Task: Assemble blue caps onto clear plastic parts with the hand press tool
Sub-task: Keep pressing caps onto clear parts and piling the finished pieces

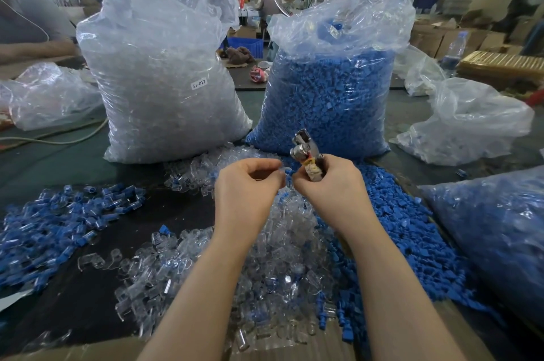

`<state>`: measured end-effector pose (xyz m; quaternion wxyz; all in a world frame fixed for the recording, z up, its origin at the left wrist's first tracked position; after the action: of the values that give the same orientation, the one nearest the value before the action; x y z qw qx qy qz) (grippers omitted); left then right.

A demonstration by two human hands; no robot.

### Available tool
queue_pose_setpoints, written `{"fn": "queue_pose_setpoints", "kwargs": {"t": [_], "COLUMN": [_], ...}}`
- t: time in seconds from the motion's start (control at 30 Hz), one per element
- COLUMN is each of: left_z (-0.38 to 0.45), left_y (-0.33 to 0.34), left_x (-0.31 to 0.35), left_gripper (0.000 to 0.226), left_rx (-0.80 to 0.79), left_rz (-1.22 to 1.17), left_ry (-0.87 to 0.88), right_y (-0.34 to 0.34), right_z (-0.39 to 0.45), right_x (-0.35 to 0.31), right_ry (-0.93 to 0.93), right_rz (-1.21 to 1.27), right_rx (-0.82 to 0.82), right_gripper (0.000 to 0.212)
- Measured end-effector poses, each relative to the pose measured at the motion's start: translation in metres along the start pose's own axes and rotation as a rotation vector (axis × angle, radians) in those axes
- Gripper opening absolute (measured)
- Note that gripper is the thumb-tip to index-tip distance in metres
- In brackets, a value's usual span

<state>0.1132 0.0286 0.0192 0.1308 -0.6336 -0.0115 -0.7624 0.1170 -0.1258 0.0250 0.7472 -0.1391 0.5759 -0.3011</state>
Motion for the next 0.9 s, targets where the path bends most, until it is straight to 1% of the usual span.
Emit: {"fn": "queue_pose_setpoints", "kwargs": {"t": [0.13, 0.23, 0.43, 0.47, 0.57, 0.67, 0.77, 0.9], "left_z": [-0.0009, -0.0018, -0.0033, -0.0031, -0.0029, -0.0032, -0.0024, -0.0006], "left_y": [0.0016, 0.0032, 0.0039, 0.0038, 0.0042, 0.003, 0.001, 0.0001], "left_x": [0.0031, 0.005, 0.007, 0.0068, 0.0059, 0.0061, 0.0053, 0.0021], "left_gripper": [0.02, 0.021, 0.018, 0.018, 0.015, 0.012, 0.013, 0.013], "left_rx": [0.008, 0.012, 0.013, 0.018, 0.025, 0.033, 0.035, 0.001], "left_rz": [0.038, 0.078, 0.09, 0.084, 0.053, 0.024, 0.016, -0.112], "left_ry": [0.049, 0.077, 0.11, 0.107, 0.085, 0.078, 0.056, -0.011], "right_y": [-0.0002, 0.0018, 0.003, 0.0028, 0.0025, 0.0036, 0.0046, 0.0012], "right_z": [0.0007, 0.0003, -0.0016, -0.0019, -0.0019, -0.001, -0.0015, -0.0014], "right_x": [-0.0005, -0.0008, 0.0015, 0.0007, -0.0018, -0.0022, -0.0033, -0.0003], "right_ry": [0.002, 0.013, 0.098, 0.105, 0.095, 0.081, 0.052, 0.039], "right_rz": [-0.019, 0.021, 0.242, 0.262, 0.283, 0.285, 0.276, 0.239], "right_rx": [0.012, -0.003, -0.056, -0.064, -0.069, -0.085, -0.12, -0.122], "right_gripper": [0.015, 0.015, 0.007, 0.005, 0.012, 0.015, 0.013, 0.008]}}
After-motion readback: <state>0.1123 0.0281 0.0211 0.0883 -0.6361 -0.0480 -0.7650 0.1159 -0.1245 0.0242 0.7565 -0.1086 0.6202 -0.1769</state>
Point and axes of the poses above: each hand's wrist, its own z-axis towards the middle knuckle, its own y-axis out of the palm, x = y × z, the point moved 5 cm from there along z, towards the middle knuckle, and after that the axes turned 2 degrees about -y, right-handed, at the moved point
